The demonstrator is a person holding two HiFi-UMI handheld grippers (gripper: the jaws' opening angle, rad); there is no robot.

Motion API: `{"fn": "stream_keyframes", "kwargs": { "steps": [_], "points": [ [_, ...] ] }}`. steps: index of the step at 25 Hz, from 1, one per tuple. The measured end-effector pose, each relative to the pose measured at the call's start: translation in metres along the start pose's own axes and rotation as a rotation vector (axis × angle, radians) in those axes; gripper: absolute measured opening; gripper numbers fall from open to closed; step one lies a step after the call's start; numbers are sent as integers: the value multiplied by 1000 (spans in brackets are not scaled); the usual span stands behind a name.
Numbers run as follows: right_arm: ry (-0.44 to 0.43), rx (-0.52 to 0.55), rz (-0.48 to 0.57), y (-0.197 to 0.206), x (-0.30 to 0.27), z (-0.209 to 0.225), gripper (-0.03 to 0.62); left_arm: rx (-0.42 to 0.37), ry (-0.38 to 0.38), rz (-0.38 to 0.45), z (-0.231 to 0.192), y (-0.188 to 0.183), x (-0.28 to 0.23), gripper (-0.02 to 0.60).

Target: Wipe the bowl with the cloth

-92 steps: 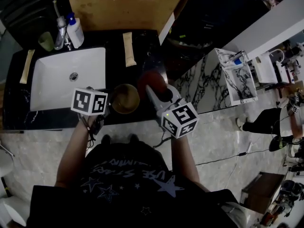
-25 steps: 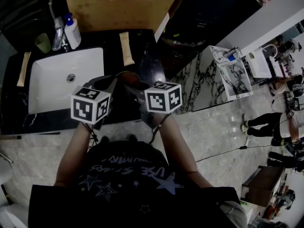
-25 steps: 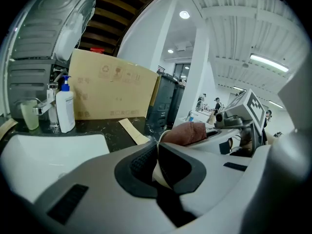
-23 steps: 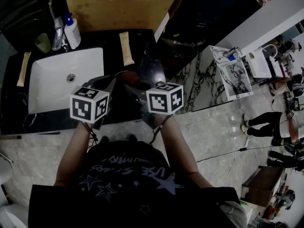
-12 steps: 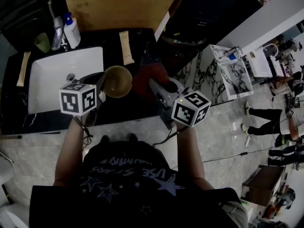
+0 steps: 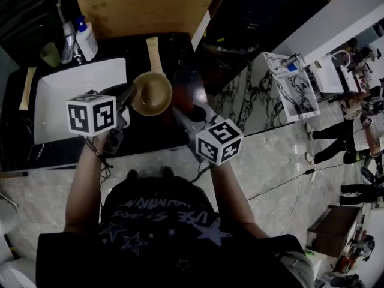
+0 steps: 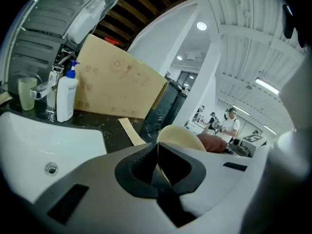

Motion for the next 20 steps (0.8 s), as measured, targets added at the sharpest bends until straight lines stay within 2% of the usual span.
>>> {"fn": "stream_keyframes", "kwargs": {
  "steps": [3, 6, 9, 13, 16, 20],
  "points": [
    [-31, 99, -11, -9, 0, 6, 51, -11, 67, -54, 1, 6, 0, 17],
    [-159, 203, -34, -17, -2, 9, 51, -66, 175, -115, 3, 8, 3, 17],
    [-308, 258, -49, -24, -3, 9, 51, -97, 284, -175, 5, 4, 6, 17],
    [-474, 246, -37, -27, -8, 8, 51, -141, 371, -199, 8, -2, 17, 17],
    [-536, 216, -13, -24, -12, 5, 51, -165, 460, -234, 14, 0, 20, 17],
    [-619, 151, 33, -17, -22, -3, 51, -112, 625, -233, 29, 5, 25, 17]
  ]
}}
Point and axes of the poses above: the fingertips, and each gripper's own axes: x backward along the fingers, z to its right, y out of its underside, the point moved 10 cm from there along x, backward along the fingers, and after that the axes turned 7 degrees about z, right-handed, at the moved point
